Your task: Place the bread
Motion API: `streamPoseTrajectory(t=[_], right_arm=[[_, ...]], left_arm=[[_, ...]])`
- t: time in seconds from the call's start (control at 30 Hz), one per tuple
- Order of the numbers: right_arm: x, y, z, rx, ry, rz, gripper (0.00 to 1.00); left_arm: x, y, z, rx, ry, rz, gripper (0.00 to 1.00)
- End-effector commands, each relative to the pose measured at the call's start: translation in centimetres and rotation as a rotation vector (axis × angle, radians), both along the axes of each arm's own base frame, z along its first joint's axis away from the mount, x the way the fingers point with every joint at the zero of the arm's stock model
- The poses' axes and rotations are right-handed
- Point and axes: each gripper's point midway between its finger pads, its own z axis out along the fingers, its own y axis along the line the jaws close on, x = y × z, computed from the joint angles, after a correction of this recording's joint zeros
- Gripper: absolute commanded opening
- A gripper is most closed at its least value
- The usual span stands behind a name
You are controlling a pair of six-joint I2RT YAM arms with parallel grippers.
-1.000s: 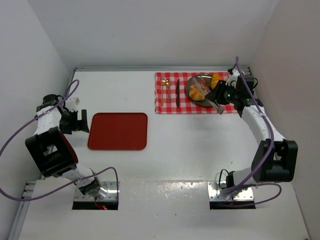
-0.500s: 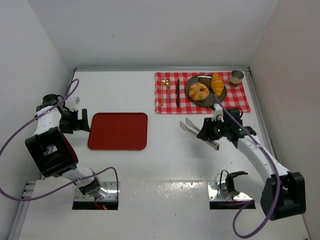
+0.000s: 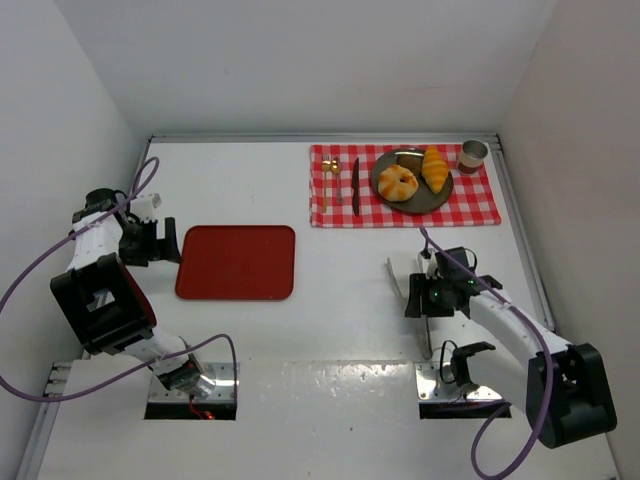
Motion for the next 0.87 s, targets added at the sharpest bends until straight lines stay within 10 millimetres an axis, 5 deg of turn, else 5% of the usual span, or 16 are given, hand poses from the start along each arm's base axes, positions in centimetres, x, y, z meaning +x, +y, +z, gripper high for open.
streamPoseTrajectory(t=[0.0,0.1,0.2,0.57,0.83], right_arm=[[-0.2,-1.8,-0.6,-0.094,0.01,-0.063,0.6],[-0.4,-2.2,-0.9,-0.116,0.01,-0.075,0.69],[-0.5,-2.7,-0.7,-0.136,0.006,-0.092,1.0],[1.2,-7.4,5.0,-0.341,-0.179,-0.247,1.0],[3.2,-6.6,9.2,-0.275,-0.361,-0.233,1.0]], left_arm=[[0.2,-0.1,1.0,-0.004,-0.043,-0.022,1.0],[0.6,0.2,1.6,0.006,-0.059,-0.022,1.0],[0.8,0.3,1.9,0.006,-0.066,-0.013,1.0],[0.8,-0.2,2.5,-0.005,-0.089,-0.04,1.0],[1.1,-0.6,3.2,-0.018,-0.118,-0.067,1.0]])
